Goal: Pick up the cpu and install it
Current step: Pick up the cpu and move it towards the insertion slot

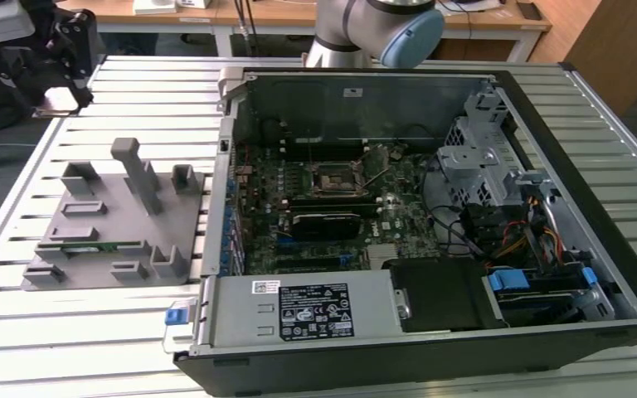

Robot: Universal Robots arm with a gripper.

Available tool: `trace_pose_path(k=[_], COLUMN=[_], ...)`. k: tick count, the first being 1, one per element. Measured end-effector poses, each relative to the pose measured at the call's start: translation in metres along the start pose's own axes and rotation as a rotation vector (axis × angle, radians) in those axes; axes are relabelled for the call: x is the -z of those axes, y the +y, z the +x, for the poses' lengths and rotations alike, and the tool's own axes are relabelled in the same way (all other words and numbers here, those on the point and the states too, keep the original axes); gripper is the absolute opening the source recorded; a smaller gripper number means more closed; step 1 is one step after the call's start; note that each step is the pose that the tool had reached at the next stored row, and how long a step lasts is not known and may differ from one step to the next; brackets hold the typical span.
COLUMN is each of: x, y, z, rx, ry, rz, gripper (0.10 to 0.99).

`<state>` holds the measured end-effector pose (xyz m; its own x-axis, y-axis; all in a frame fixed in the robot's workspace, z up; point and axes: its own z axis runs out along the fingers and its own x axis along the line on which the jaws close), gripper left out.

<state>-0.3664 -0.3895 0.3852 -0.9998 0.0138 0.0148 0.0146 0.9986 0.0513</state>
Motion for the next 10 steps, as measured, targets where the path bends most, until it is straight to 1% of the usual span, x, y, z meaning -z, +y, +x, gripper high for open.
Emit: trace_pose_path(k=[10], x=[0.0001], y=[0.0001], z=[-0.0061], rx=[0.000], ry=[0.0000], rz=[0.000], gripper=[0.533])
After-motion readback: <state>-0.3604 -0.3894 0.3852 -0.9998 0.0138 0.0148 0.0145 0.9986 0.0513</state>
